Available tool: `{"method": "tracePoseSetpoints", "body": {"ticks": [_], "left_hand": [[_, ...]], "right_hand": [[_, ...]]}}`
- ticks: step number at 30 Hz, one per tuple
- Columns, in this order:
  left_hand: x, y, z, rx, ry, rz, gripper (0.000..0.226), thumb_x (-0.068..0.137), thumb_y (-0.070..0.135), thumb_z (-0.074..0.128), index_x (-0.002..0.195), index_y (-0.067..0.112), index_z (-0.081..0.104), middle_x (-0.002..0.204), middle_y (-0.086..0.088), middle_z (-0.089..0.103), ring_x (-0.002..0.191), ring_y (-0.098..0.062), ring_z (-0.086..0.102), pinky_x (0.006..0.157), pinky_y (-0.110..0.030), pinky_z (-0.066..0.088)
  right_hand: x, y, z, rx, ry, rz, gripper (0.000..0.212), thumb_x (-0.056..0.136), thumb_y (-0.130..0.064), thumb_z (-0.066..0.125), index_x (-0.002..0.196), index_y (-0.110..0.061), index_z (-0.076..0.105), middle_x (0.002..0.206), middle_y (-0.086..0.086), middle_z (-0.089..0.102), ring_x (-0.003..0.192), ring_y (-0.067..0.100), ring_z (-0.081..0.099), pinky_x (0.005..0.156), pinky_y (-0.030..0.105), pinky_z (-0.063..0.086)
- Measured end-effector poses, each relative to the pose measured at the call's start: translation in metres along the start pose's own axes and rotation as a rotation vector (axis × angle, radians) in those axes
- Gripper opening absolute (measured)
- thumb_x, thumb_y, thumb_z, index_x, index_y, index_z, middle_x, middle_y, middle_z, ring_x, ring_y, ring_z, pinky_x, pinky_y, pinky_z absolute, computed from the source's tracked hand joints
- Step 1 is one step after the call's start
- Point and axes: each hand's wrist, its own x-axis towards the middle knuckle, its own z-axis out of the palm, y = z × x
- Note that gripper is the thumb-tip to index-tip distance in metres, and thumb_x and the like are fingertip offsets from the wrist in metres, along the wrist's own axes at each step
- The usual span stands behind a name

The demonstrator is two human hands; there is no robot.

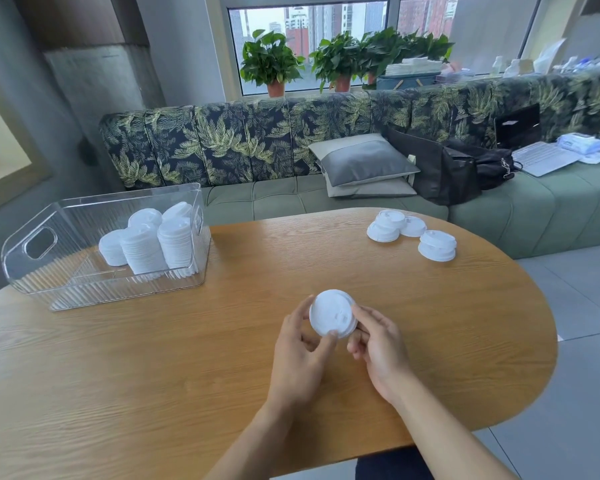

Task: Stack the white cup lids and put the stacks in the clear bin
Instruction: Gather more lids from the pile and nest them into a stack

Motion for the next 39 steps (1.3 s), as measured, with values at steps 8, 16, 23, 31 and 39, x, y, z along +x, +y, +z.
{"method": "tracePoseSetpoints", "body": {"ticks": [8, 16, 23, 31, 39], "left_hand": [[0.003, -0.005, -0.001, 0.271, -0.086, 0.256, 0.092, 0.081, 0.052, 0.080, 0.157, 0.044, 0.028, 0.161, 0.026, 0.029, 0.152, 0.002, 0.025, 0.117, -0.009, 0.025], [0.010, -0.010, -0.012, 0.216, -0.099, 0.227, 0.089, 0.078, 0.055, 0.087, 0.151, 0.045, 0.036, 0.149, 0.031, 0.044, 0.137, 0.009, 0.045, 0.109, -0.011, 0.040], [0.008, -0.010, -0.013, 0.173, 0.054, 0.207, 0.085, 0.077, 0.058, 0.085, 0.146, 0.029, 0.044, 0.141, 0.023, 0.051, 0.133, 0.002, 0.050, 0.102, -0.015, 0.048], [0.007, -0.008, -0.014, 0.251, 0.047, 0.270, 0.081, 0.078, 0.053, 0.086, 0.146, 0.041, 0.043, 0.140, 0.028, 0.046, 0.135, -0.001, 0.049, 0.101, -0.018, 0.047], [0.008, -0.011, -0.013, 0.279, -0.017, 0.309, 0.085, 0.082, 0.044, 0.086, 0.153, 0.037, 0.041, 0.153, 0.026, 0.042, 0.146, 0.001, 0.039, 0.112, -0.008, 0.032]], "right_hand": [[-0.003, -0.005, -0.007, -0.043, -0.089, 0.025, 0.033, 0.100, -0.023, 0.063, 0.108, 0.009, 0.067, 0.060, 0.011, 0.045, 0.041, 0.015, 0.038, 0.040, 0.025, 0.028], [0.001, -0.010, -0.012, 0.071, -0.187, 0.096, 0.018, 0.098, -0.024, 0.065, 0.098, -0.008, 0.072, 0.069, 0.006, 0.055, 0.046, 0.013, 0.045, 0.042, 0.022, 0.034], [0.005, -0.006, -0.016, 0.236, -0.148, 0.117, 0.020, 0.092, -0.019, 0.066, 0.108, -0.007, 0.063, 0.078, 0.006, 0.063, 0.053, 0.012, 0.051, 0.046, 0.023, 0.039], [0.003, -0.004, -0.010, 0.150, -0.123, 0.095, 0.012, 0.097, -0.010, 0.067, 0.102, -0.004, 0.076, 0.071, 0.007, 0.059, 0.054, 0.011, 0.051, 0.048, 0.021, 0.043], [-0.003, -0.001, -0.006, -0.071, -0.129, -0.042, 0.021, 0.103, -0.019, 0.062, 0.108, -0.019, 0.082, 0.056, 0.007, 0.048, 0.047, 0.012, 0.044, 0.046, 0.023, 0.037]]}}
